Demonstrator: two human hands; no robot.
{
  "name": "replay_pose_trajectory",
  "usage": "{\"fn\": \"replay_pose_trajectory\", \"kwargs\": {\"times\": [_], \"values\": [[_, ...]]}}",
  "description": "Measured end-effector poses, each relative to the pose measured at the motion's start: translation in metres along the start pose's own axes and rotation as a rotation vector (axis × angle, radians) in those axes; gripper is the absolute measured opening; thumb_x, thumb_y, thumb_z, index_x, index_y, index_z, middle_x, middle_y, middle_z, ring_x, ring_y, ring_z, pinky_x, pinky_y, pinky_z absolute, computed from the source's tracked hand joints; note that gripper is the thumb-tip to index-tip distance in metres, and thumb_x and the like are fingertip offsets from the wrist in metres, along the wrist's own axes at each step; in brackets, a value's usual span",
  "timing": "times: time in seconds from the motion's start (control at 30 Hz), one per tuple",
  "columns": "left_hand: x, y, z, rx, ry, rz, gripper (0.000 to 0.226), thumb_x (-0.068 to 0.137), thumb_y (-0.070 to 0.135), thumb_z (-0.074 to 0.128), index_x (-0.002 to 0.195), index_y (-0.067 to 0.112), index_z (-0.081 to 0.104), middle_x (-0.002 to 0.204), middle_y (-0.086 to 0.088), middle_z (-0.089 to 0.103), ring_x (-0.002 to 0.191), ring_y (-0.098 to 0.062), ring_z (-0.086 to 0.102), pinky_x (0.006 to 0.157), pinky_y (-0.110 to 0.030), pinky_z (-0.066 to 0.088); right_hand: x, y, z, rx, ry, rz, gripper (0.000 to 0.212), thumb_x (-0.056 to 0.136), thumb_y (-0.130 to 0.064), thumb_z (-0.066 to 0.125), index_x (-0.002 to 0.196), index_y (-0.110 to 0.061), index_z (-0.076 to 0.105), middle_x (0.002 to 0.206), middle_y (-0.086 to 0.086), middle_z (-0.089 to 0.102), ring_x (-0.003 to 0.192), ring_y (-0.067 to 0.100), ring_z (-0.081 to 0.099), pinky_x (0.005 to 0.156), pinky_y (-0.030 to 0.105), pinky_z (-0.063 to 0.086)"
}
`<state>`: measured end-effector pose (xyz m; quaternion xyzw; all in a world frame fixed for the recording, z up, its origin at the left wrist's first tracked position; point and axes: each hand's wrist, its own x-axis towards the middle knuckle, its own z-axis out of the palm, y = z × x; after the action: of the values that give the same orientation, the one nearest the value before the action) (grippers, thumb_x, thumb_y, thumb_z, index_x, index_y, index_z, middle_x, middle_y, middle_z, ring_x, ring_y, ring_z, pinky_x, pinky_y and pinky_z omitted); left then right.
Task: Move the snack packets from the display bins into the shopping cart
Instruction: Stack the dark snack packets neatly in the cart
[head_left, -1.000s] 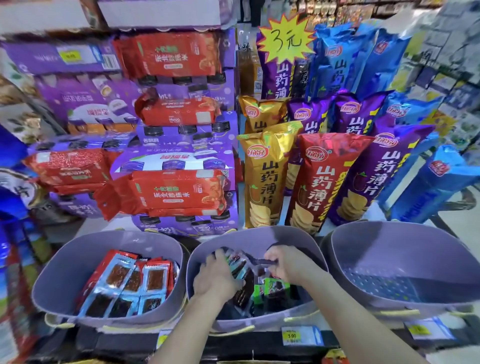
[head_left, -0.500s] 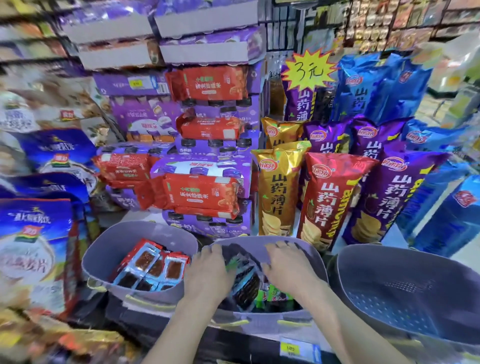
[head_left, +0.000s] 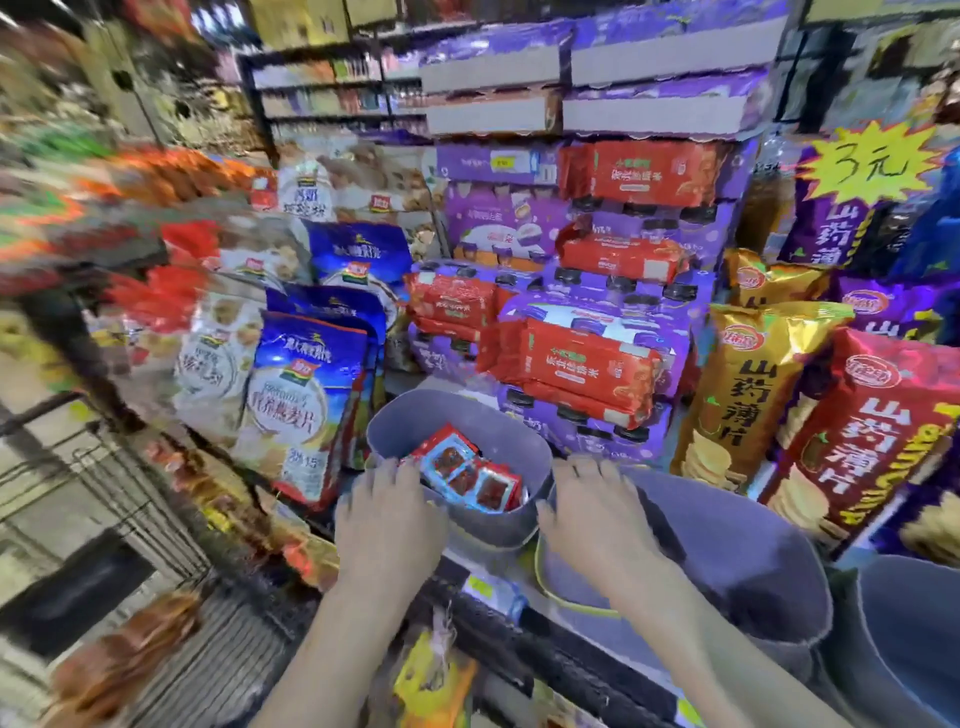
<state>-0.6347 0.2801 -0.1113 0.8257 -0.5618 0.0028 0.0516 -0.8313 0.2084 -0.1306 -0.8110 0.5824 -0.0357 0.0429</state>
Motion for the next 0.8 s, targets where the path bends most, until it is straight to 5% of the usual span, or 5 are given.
{"fn": "replay_pose_trajectory", "kwargs": {"times": [0.53, 0.8], "values": [[-0.076, -0.32, -0.002, -0.025, -0.038, -0.501, 0.064, 0.103, 0.056, 0.051, 0.156, 0.023, 0.04, 0.162, 0.0, 0.043, 0.149, -0.024, 0.04, 0.122, -0.044, 0.038, -0.008, -0.326, 0.063, -0.03, -0.114, -0.465, 0.054, 0.103, -0.051, 0.044, 0.147, -0.021, 0.041, 0.143, 0.004, 0.048, 0.13, 0.029, 0.044, 0.105, 0.043, 0.041], [-0.107, -0.41, 0.028, -0.083, -0.119, -0.776, 0.066, 0.104, 0.053, 0.051, 0.158, 0.02, 0.037, 0.162, -0.003, 0.044, 0.147, -0.029, 0.042, 0.118, -0.046, 0.042, -0.001, -0.422, 0.111, -0.066, -0.293, -0.663, 0.057, 0.106, -0.048, 0.041, 0.154, -0.018, 0.035, 0.154, 0.008, 0.041, 0.14, 0.033, 0.038, 0.112, 0.046, 0.036]]}}
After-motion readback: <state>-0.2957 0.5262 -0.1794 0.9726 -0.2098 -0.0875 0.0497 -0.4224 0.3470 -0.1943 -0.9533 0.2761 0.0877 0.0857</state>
